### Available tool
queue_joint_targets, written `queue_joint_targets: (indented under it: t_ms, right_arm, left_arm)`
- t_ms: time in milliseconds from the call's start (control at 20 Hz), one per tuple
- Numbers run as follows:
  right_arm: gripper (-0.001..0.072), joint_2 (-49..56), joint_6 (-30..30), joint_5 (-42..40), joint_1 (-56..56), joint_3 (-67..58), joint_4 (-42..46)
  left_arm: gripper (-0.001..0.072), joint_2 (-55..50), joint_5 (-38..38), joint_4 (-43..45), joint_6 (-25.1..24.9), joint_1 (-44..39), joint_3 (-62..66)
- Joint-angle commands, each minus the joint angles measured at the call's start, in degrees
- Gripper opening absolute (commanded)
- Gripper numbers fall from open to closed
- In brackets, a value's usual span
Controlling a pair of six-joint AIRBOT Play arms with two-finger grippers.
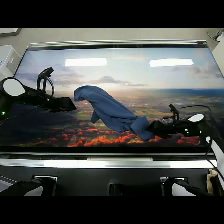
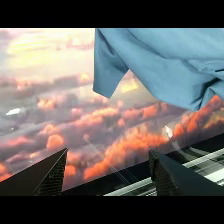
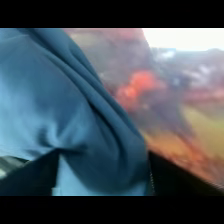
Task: Fold the clothes and pants, and hang the long-sleeved shirts on hangers.
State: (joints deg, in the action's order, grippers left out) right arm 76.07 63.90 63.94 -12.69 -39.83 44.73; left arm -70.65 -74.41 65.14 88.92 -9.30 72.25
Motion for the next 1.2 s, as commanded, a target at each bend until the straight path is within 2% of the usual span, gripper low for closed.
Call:
queue_joint_targets:
  t_ms: [0, 50, 100, 150, 200, 250, 450, 650, 950, 1150]
  right_arm:
    - [0.0325, 0.5, 1.0, -4.2, 3.7, 0.2, 0.9]
    - [0.0129, 0.4, 1.0, -4.0, 3.5, 0.2, 0.9]
    - [0.0051, 0.2, 1.0, -3.4, 3.5, 0.2, 0.9]
    - [0.0044, 0.0, 1.0, -2.9, 3.5, 0.2, 0.9]
    - [0.0035, -0.5, 1.0, -2.4, 3.5, 0.2, 0.8]
    - [0.0035, -1.0, 1.0, -1.8, 3.5, 0.2, 0.7]
    - [0.0035, -3.2, 1.0, 2.4, 3.5, 0.2, 0.6]
    - [0.0035, -3.9, 1.4, 9.7, 3.5, 0.2, 0.4]
    - [0.0035, -3.9, 3.2, 9.3, 3.5, 0.2, 0.4]
    - [0.0035, -3.9, 3.6, 7.7, 3.5, 0.2, 0.4]
  left_arm:
    - [0.0441, 0.0, 1.0, 0.7, 0.1, 0.5, 0.0]
    - [0.0441, 0.0, 2.1, 0.9, 0.1, 1.4, -0.1]
    - [0.0443, -0.1, 3.7, 0.8, 0.2, 3.2, -0.1]
    - [0.0487, -0.3, 5.6, 0.0, 0.2, 5.6, -0.4]
    - [0.0585, -0.9, 6.8, -1.9, 0.2, 8.3, -0.8]
    - [0.0629, -2.4, 7.7, -5.3, -0.7, 11.4, -1.3]
    - [0.0629, -13.7, 10.1, -19.3, -10.4, 19.4, -1.5]
    - [0.0629, -26.4, 13.5, -31.7, -20.2, 20.4, 1.7]
    - [0.0629, -40.3, 13.9, -32.7, -21.4, 17.2, 15.5]
    - [0.0629, -43.9, 13.9, -32.7, -19.3, 15.3, 20.4]
